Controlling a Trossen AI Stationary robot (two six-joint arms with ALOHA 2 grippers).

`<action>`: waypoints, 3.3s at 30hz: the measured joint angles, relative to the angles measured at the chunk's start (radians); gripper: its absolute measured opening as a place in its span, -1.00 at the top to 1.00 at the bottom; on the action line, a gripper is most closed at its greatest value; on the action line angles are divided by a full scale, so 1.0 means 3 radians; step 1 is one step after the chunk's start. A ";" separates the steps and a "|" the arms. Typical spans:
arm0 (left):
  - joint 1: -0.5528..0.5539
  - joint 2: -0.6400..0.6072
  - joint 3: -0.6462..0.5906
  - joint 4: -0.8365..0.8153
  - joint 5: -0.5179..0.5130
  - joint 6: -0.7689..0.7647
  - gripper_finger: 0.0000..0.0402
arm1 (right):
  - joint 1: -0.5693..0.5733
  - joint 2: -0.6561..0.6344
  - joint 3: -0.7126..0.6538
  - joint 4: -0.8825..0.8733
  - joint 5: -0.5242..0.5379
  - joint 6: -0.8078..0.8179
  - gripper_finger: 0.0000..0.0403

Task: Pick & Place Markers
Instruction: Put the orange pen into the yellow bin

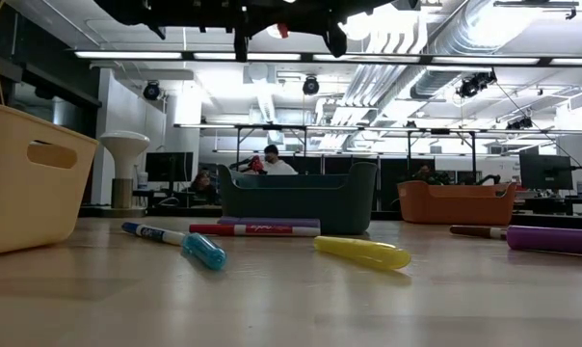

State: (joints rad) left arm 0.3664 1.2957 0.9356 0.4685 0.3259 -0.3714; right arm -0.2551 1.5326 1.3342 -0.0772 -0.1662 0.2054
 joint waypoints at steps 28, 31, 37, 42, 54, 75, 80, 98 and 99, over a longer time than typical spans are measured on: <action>0.0000 -0.0410 0.0000 -0.1627 -0.0073 0.0363 0.86 | -0.0304 -0.0434 -0.0001 -0.1526 0.0413 -0.0015 -0.10; -0.0001 -0.0653 0.0001 -0.2264 -0.0068 0.0415 0.86 | -0.0313 -0.0460 -0.0001 -0.1684 0.0454 -0.0036 -0.10; -0.0082 -0.1085 0.0000 -0.3399 0.0095 0.0437 0.86 | -0.0318 -0.0469 -0.0003 -0.1774 0.0473 -0.0104 -0.10; -0.0371 -0.1259 0.0000 -0.4000 0.0104 0.0394 0.86 | -0.0328 -0.0469 -0.0003 -0.1773 0.0588 -0.0103 -0.10; -0.1513 -0.1207 0.0000 -0.5126 -0.0181 0.0023 0.86 | -0.0327 -0.0469 -0.0003 -0.1773 0.0607 0.0224 -0.10; -0.2821 -0.0480 0.0000 -0.5196 -0.0257 -0.0722 0.86 | -0.0327 -0.0468 -0.0001 -0.1773 0.0593 0.0132 -0.10; -0.2838 -0.0206 0.0000 -0.5009 -0.0245 -0.0706 0.86 | -0.0327 -0.0468 -0.0001 -0.1776 0.0537 0.0057 -0.10; -0.2838 0.0591 0.0000 -0.4772 0.0063 -0.0762 0.85 | -0.0379 -0.0559 -0.0001 -0.2189 0.0341 -0.0550 -0.10; -0.2837 0.0606 0.0000 -0.4769 0.0079 -0.0788 0.83 | -0.0401 -0.0576 -0.0001 -0.2207 0.0301 -0.0588 -0.10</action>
State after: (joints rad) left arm -0.4847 1.4776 0.9356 -0.9623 0.3496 -0.6078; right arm -0.3753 1.3598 1.3338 -0.7393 -0.0760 0.0291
